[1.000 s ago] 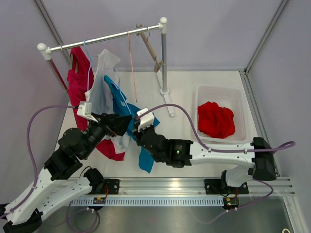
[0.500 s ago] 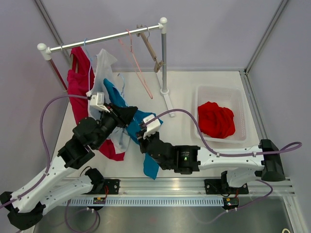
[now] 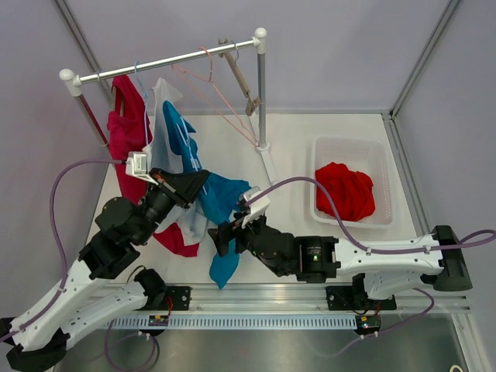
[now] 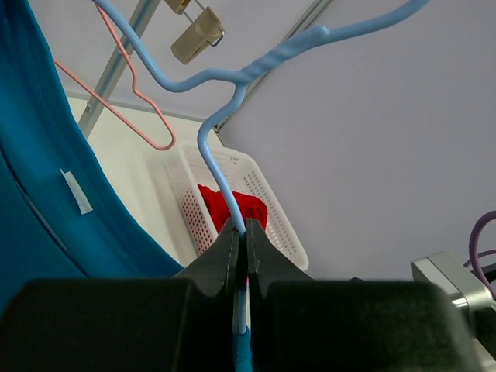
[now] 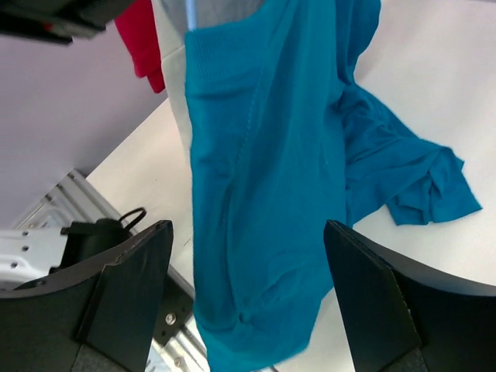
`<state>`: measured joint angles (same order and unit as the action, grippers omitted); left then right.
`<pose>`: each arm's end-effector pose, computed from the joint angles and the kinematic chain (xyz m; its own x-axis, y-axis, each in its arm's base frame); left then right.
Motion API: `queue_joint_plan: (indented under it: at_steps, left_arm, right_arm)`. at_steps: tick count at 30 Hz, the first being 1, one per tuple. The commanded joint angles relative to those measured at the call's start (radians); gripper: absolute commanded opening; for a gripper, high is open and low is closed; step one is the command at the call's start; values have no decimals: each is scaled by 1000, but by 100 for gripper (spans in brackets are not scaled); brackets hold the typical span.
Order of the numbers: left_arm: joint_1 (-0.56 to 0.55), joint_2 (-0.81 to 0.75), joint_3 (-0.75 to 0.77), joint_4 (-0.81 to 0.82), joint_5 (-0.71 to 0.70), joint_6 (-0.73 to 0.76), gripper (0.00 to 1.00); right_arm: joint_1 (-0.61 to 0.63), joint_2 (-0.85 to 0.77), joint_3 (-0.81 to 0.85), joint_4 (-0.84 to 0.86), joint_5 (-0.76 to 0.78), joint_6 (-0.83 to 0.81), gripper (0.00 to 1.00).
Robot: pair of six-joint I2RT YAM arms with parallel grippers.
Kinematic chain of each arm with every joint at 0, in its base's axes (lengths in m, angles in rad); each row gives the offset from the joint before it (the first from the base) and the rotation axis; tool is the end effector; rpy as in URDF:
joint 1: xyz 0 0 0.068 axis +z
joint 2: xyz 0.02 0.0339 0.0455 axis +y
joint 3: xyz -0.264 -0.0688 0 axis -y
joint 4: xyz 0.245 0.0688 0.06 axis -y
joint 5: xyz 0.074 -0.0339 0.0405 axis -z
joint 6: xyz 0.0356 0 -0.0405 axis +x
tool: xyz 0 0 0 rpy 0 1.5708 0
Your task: Remove the t-shirt from the hanger
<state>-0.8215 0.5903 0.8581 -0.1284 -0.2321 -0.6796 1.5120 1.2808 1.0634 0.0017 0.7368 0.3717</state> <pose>0.0936 -0.0886 0.3982 -0.2767 -0.6005 -0.7502 0.4930 0.5814 -0.6472 0.0412 0.2928 0.3507 -0.2662 0.0547 -0.9624 -0.6484 0.7286 0.2208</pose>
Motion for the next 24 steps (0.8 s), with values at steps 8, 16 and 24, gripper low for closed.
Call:
queue_joint_plan:
  at_steps: [8, 16, 24]
  left_arm:
    - [2, -40, 87, 88, 39, -28, 0]
    - [2, -63, 88, 111, 42, -43, 0]
    - [2, -26, 182, 156, 103, -52, 0]
  right_arm:
    - [22, -64, -144, 30, -117, 128, 81]
    - [66, -58, -157, 18, -60, 104, 3]
    - [152, 6, -215, -27, 44, 190, 0]
